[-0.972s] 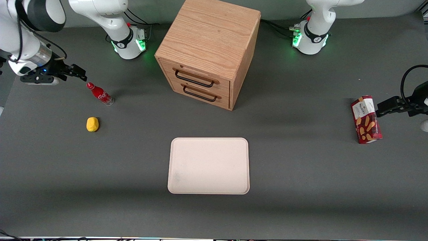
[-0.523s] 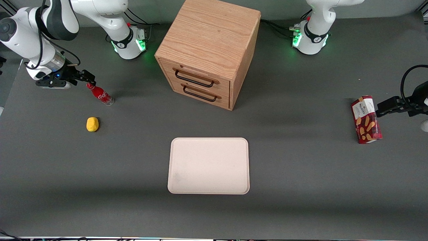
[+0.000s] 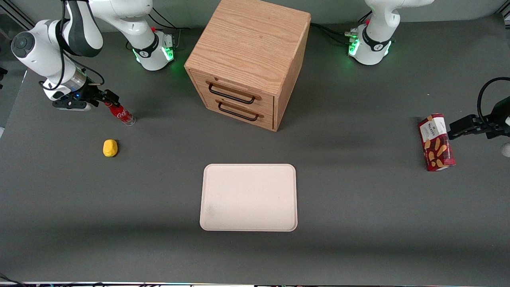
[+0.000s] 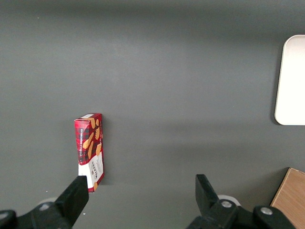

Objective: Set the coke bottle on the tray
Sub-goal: 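Close the right gripper around the bottle's cap end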

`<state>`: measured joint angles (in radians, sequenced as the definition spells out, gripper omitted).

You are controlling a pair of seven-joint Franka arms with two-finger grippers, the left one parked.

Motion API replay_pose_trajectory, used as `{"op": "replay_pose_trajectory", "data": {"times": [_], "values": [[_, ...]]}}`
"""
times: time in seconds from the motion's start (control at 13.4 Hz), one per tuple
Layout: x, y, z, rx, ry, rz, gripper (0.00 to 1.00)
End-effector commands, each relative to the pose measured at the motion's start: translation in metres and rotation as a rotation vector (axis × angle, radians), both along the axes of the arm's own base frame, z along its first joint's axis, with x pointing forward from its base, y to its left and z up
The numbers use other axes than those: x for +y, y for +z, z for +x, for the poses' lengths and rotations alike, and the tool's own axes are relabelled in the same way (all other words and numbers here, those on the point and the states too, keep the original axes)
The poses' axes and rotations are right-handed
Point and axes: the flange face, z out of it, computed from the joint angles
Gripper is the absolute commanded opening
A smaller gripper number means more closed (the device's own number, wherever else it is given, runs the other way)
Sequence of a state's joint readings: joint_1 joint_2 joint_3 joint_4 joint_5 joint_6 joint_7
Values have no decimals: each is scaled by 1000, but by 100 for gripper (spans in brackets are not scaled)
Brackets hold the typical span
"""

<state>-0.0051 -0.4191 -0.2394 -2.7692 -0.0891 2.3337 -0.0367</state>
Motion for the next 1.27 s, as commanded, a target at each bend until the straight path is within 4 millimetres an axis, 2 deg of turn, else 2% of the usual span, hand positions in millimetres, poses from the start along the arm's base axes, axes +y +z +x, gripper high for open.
{"op": "replay_pose_trajectory", "data": {"times": [0.0,0.45,0.52,0.75,0.9,0.97,1.05,1.2], "values": [[-3,-6,-3,-8,18,-12,100],[-5,-9,-7,15,13,-5,100],[-5,-9,-7,15,17,-6,97],[-5,-9,-11,47,17,1,41],[-3,-8,-12,60,21,2,13],[-4,-9,-13,71,21,2,4],[-3,-9,-13,79,22,3,0],[-4,-8,-13,80,21,4,0]]}}
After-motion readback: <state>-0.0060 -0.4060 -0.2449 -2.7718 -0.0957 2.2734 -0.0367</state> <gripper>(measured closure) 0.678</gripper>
